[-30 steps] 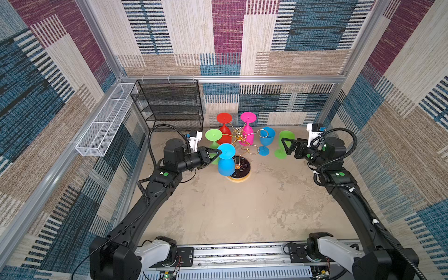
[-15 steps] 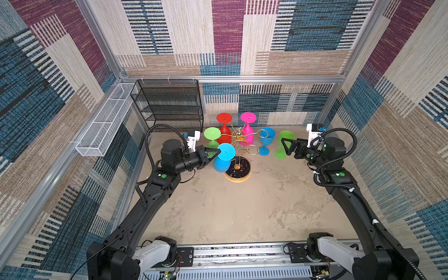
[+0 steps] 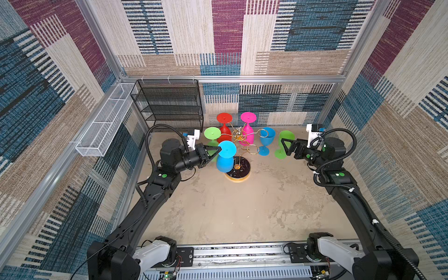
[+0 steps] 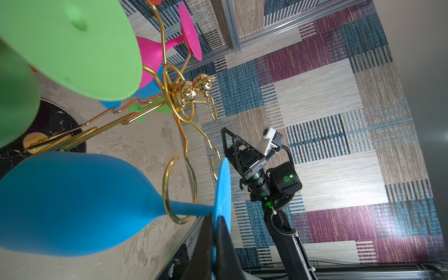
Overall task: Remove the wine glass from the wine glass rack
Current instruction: 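Close the left gripper on the blue glass's base, then pull the blue glass off the rack arm with the left gripper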
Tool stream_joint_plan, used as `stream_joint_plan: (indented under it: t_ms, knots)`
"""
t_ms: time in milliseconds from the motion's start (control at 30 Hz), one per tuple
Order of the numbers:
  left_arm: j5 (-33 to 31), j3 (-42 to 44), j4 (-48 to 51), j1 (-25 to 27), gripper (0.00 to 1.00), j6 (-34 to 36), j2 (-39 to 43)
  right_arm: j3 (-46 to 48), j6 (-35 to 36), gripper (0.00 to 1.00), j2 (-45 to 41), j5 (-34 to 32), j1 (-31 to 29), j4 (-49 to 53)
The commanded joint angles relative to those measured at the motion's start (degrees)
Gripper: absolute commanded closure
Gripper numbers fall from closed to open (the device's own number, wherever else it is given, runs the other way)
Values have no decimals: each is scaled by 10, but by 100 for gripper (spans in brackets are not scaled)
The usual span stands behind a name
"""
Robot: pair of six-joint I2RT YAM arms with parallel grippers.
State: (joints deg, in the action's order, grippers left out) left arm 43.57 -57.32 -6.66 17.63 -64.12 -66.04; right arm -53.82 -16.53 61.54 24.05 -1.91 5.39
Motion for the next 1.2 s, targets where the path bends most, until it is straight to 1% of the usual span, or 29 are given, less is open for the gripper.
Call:
stream_joint_plan:
  t_ms: [0,100,567,800,1167]
  knots:
    - [2,-15,-20,0,100,9,-1,1,-7,1,-2,9,0,-20]
    - [-5,-29,10,0,100,28,-1,1,-7,1,-1,9,0,-21]
    - [5,-48,16,0,100,34,-29,-2,-5,1,5,13,0,-20]
    - [-6,-66,50,2,100,50,-36,-2,-6,1,8,15,0,-21]
    - [-42,-94,123,10,100,92,-41,-1,-7,1,9,17,-1,-21]
